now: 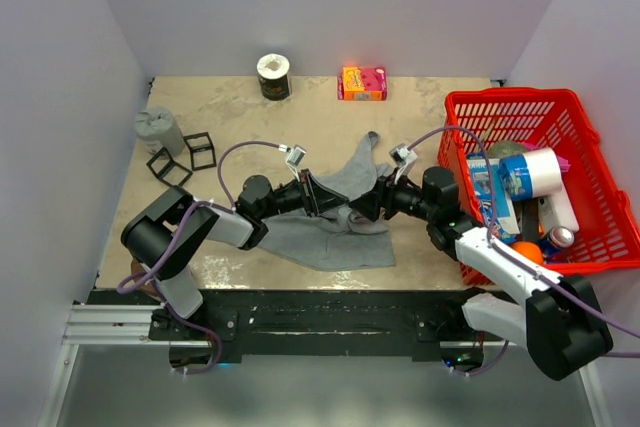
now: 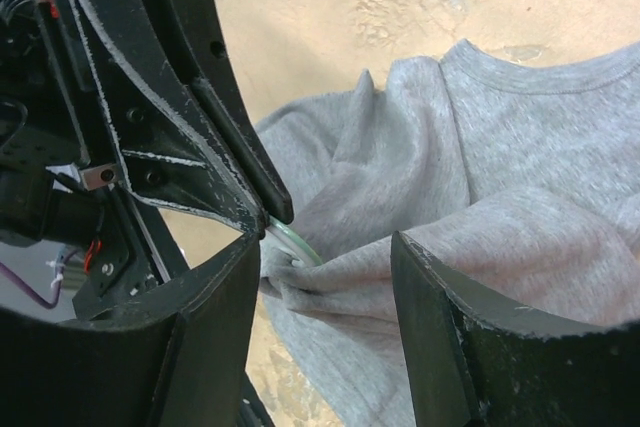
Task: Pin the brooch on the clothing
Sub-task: Pass from the left arm to the right
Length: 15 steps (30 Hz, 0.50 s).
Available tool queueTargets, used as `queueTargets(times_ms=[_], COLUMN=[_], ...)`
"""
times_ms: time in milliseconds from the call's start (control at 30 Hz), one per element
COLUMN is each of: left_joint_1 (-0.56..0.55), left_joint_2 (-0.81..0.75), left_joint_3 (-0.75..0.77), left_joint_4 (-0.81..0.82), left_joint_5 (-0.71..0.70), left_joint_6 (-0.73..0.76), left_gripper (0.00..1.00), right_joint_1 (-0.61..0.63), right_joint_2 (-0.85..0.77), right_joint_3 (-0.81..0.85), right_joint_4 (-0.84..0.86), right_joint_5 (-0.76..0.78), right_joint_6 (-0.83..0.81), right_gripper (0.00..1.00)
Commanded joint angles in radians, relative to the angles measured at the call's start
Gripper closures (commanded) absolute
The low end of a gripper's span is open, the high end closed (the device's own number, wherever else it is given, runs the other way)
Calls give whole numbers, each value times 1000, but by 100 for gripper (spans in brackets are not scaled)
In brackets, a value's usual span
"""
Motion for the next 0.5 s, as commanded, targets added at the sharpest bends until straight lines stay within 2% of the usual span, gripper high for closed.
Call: queueTargets(times_ms=[0, 233, 467], left_joint_1=[6, 8, 8], left_joint_2=[-27, -24, -33], left_joint_3=[3, 1, -2], left_joint_4=[102, 105, 98], left_joint_5=[27, 55, 72], left_joint_6=[-2, -16, -20], left_gripper=[100, 100, 100], right_joint_1=[-4, -6, -6], right_joint_2=[-7, 48, 101], right_joint_3=[0, -8, 0], right_joint_4=[54, 107, 156], right_joint_5=[-43, -82, -129], right_joint_6=[-49, -70, -75], right_gripper=[43, 44, 57])
